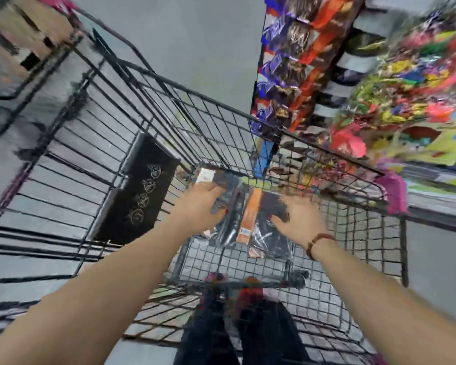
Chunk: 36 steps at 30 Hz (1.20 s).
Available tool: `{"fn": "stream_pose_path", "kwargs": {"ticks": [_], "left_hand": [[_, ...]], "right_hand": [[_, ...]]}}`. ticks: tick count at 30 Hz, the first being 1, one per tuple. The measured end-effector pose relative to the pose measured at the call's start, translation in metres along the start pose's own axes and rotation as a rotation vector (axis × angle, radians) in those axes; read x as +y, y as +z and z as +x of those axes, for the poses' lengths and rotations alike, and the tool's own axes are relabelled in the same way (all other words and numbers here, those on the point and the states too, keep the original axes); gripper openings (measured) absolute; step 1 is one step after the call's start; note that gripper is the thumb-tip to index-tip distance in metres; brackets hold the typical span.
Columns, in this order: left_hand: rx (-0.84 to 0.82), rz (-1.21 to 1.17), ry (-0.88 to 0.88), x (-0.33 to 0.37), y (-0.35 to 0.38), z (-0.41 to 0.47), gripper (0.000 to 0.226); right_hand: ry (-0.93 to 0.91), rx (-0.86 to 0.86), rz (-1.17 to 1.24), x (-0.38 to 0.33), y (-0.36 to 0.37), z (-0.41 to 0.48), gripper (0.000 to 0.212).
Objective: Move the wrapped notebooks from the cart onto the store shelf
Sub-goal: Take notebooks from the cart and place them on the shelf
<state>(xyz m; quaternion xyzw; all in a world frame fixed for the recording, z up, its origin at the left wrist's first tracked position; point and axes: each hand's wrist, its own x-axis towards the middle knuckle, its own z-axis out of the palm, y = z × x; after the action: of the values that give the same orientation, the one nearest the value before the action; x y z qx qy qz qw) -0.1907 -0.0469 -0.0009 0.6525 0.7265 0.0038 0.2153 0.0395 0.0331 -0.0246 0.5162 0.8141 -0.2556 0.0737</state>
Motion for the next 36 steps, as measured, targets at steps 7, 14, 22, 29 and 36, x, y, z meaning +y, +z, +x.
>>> {"fn": "stream_pose_path", "kwargs": {"ticks": [7, 14, 22, 29, 36], "left_hand": [[-0.07, -0.154, 0.016, -0.03, 0.06, 0.047, 0.051], [-0.05, -0.214, 0.07, -0.058, 0.112, 0.076, 0.057], [-0.015, -0.224, 0.162, -0.079, 0.152, 0.077, 0.056], [0.038, -0.301, 0.142, -0.082, 0.166, 0.076, 0.058], [0.037, -0.398, 0.094, -0.077, 0.165, 0.076, 0.056]], "right_hand": [[0.322, 0.0, 0.275, 0.014, 0.073, 0.015, 0.054], [0.606, 0.157, 0.389, 0.026, 0.133, 0.043, 0.08], [0.738, 0.204, 0.362, 0.037, 0.174, 0.071, 0.098], [0.731, 0.212, 0.526, 0.049, 0.184, 0.067, 0.066], [0.737, 0.489, 0.766, 0.051, 0.168, 0.051, 0.026]]}}
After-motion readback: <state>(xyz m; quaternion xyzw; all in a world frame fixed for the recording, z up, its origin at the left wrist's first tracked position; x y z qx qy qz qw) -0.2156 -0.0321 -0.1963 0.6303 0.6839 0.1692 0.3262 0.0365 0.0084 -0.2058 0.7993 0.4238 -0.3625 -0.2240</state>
